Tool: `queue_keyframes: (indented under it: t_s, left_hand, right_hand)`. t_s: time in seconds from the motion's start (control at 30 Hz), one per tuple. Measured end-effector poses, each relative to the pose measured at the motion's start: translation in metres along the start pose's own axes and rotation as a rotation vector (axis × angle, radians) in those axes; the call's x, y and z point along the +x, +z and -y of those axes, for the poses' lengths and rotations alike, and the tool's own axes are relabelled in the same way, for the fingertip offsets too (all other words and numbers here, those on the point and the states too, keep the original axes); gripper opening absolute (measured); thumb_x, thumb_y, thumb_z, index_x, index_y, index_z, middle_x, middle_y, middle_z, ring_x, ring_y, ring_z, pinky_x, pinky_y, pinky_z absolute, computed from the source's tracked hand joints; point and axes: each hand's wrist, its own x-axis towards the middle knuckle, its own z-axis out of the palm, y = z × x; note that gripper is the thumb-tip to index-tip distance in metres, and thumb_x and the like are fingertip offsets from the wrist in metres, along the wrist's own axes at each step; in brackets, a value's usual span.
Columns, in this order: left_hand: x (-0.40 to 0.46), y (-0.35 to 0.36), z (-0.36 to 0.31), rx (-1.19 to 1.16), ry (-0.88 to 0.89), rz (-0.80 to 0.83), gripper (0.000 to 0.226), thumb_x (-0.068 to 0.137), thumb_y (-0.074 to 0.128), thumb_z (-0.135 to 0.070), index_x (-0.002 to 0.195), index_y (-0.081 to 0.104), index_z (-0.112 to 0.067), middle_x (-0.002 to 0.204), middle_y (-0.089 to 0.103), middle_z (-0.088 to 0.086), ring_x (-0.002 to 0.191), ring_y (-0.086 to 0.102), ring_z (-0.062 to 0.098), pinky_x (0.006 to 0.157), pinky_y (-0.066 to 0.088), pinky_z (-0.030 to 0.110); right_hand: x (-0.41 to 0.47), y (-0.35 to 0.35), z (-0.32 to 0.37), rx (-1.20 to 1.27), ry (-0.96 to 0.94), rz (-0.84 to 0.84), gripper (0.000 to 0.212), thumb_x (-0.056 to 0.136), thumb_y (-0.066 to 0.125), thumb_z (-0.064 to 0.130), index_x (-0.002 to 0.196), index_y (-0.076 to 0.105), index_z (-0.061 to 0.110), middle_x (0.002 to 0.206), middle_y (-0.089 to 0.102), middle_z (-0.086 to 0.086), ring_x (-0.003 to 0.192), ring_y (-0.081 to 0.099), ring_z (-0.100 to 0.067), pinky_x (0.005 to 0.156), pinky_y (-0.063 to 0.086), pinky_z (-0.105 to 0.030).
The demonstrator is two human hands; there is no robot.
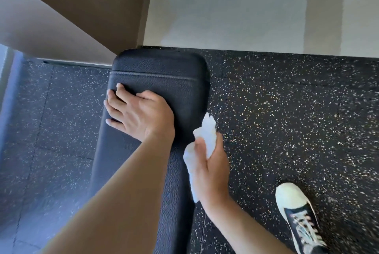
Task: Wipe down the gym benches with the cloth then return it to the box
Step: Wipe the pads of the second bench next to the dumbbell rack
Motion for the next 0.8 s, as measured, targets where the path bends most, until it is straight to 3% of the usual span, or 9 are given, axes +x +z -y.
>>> queue_keyframes:
  t_s: [0.07, 0.17, 0.27, 0.43, 0.47, 0.53, 0.6, 0.7, 0.8]
  left_hand:
    - [0.0, 0.002, 0.0, -0.002, 0.004, -0.01, 0.061, 0.096, 0.031, -0.033, 0.156, 0.04, -0.023, 0.165, 0.034, 0.002, 0.157, 0.023, 0.027, 0.128, 0.009, 0.055]
    - [0.0, 0.004, 0.001, 0.005, 0.0, -0.021, 0.061, 0.095, 0.029, -0.034, 0.155, 0.041, -0.024, 0.166, 0.033, 0.001, 0.157, 0.023, 0.026, 0.128, 0.01, 0.054]
    - [0.0, 0.006, 0.002, 0.022, 0.004, -0.028, 0.061, 0.096, 0.032, -0.033, 0.156, 0.041, -0.024, 0.167, 0.033, 0.001, 0.157, 0.023, 0.026, 0.128, 0.011, 0.054]
    - [-0.001, 0.005, 0.002, 0.022, -0.007, -0.029, 0.06, 0.097, 0.035, -0.03, 0.156, 0.04, -0.023, 0.167, 0.032, 0.0, 0.158, 0.022, 0.026, 0.128, 0.011, 0.054]
    - [-0.001, 0.005, 0.001, 0.022, -0.008, -0.026, 0.06, 0.097, 0.034, -0.03, 0.156, 0.039, -0.023, 0.167, 0.032, -0.001, 0.158, 0.022, 0.026, 0.129, 0.01, 0.054]
    - [-0.001, 0.004, -0.001, 0.031, -0.011, -0.026, 0.062, 0.095, 0.033, -0.031, 0.156, 0.039, -0.023, 0.166, 0.031, -0.002, 0.158, 0.022, 0.026, 0.129, 0.01, 0.053]
    - [-0.001, 0.004, -0.002, 0.037, -0.007, -0.027, 0.062, 0.095, 0.032, -0.031, 0.156, 0.04, -0.023, 0.166, 0.032, -0.002, 0.157, 0.022, 0.025, 0.129, 0.01, 0.052]
    - [0.001, 0.004, -0.002, 0.049, -0.003, -0.037, 0.063, 0.094, 0.031, -0.032, 0.155, 0.042, -0.022, 0.165, 0.034, 0.0, 0.156, 0.024, 0.026, 0.128, 0.011, 0.051]
    - [0.0, 0.004, -0.001, 0.051, -0.005, -0.041, 0.063, 0.094, 0.032, -0.032, 0.155, 0.042, -0.021, 0.165, 0.035, 0.0, 0.156, 0.025, 0.026, 0.127, 0.012, 0.05]
  right_hand:
    - [0.025, 0.003, 0.012, 0.013, -0.005, -0.025, 0.009, 0.104, 0.048, 0.046, 0.106, 0.053, 0.039, 0.084, 0.07, 0.01, 0.075, 0.068, -0.013, 0.072, 0.055, -0.043]
    - [0.092, 0.011, 0.035, 0.019, 0.009, -0.108, 0.009, 0.102, 0.047, 0.047, 0.106, 0.053, 0.041, 0.092, 0.069, 0.019, 0.087, 0.066, -0.005, 0.082, 0.054, -0.039]
    - [0.153, 0.018, 0.059, 0.022, 0.018, -0.158, 0.019, 0.1, 0.049, 0.045, 0.111, 0.057, 0.032, 0.096, 0.069, 0.024, 0.088, 0.065, 0.002, 0.078, 0.051, -0.031]
    - [0.11, 0.017, 0.039, 0.095, 0.02, -0.126, 0.011, 0.102, 0.049, 0.044, 0.11, 0.056, 0.048, 0.099, 0.071, 0.023, 0.086, 0.068, -0.002, 0.071, 0.048, -0.014]
    - [0.082, 0.015, 0.027, 0.118, 0.04, -0.114, 0.014, 0.103, 0.049, 0.044, 0.115, 0.056, 0.047, 0.097, 0.072, 0.016, 0.084, 0.069, -0.007, 0.074, 0.053, -0.021]
    - [0.035, 0.012, 0.008, 0.173, 0.133, -0.062, 0.025, 0.104, 0.05, 0.047, 0.126, 0.056, 0.034, 0.093, 0.071, 0.007, 0.079, 0.069, -0.023, 0.074, 0.059, -0.053]
    - [0.012, 0.011, -0.002, 0.214, 0.224, -0.007, 0.022, 0.103, 0.051, 0.046, 0.117, 0.056, 0.029, 0.083, 0.066, 0.001, 0.068, 0.063, -0.026, 0.062, 0.056, -0.063]
    - [0.032, 0.007, 0.014, 0.216, 0.164, -0.018, 0.007, 0.103, 0.05, 0.038, 0.105, 0.057, 0.038, 0.074, 0.064, 0.006, 0.062, 0.062, -0.021, 0.057, 0.056, -0.048]
    - [0.091, 0.012, 0.041, 0.16, 0.05, -0.085, 0.013, 0.102, 0.049, 0.039, 0.105, 0.056, 0.049, 0.087, 0.07, 0.023, 0.077, 0.067, -0.001, 0.067, 0.048, -0.011]
